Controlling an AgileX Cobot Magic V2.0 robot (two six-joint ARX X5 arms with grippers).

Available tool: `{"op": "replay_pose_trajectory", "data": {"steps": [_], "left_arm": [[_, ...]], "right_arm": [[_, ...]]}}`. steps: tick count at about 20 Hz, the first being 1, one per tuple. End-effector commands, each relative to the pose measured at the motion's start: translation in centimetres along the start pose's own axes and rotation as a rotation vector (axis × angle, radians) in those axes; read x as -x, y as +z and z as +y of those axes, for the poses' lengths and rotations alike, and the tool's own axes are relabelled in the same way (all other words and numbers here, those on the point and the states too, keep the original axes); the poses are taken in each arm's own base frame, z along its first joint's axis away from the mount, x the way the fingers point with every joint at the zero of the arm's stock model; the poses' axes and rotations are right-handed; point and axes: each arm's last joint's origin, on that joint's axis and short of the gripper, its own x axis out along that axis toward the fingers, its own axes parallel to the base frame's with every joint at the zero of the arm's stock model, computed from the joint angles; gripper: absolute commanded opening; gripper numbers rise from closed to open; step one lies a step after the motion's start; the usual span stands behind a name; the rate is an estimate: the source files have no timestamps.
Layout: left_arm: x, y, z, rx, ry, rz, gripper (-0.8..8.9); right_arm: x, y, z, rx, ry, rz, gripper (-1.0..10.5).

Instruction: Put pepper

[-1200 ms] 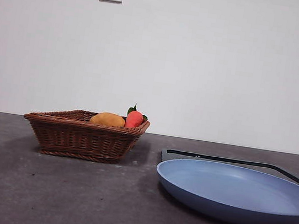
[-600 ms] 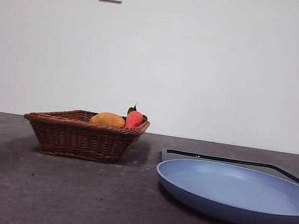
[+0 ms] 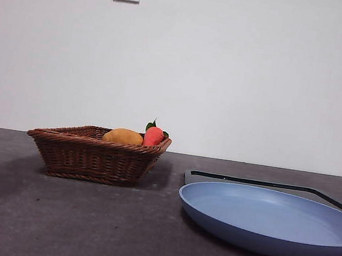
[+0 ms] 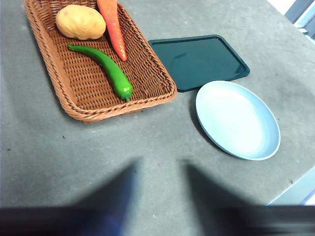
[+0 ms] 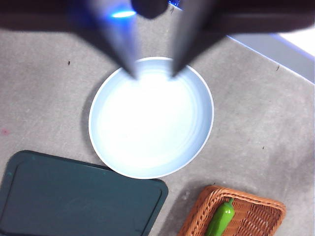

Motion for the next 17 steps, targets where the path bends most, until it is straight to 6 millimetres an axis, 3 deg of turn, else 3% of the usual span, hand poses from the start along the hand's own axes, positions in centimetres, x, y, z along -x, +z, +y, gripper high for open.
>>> {"op": "replay_pose_trajectory", "data": {"steps": [1, 6, 9, 17], "left_arm": [[0.2, 0.5, -0.1, -0.019, -0.002, -0.022, 4.03], [0.2, 0.5, -0.1, -0.019, -0.005, -0.023, 4.02], [0.2, 0.5, -0.1, -0.019, -0.005, -0.023, 4.02], [0.2, 0.5, -0.1, -0.019, -0.005, -0.023, 4.02]], "right_arm": [[0.1, 0.5, 0.0, -0.018, 0.002, -0.009, 3.6], [-1.1, 0.9, -0.5, -0.052, 0.003, 0.046, 3.6], [-2.9, 1.7, -1.4, -0.086, 0.004, 0.096, 3.5], [-12.4, 3.5, -5.5, -0.167, 0.004, 0.293, 3.5]]}}
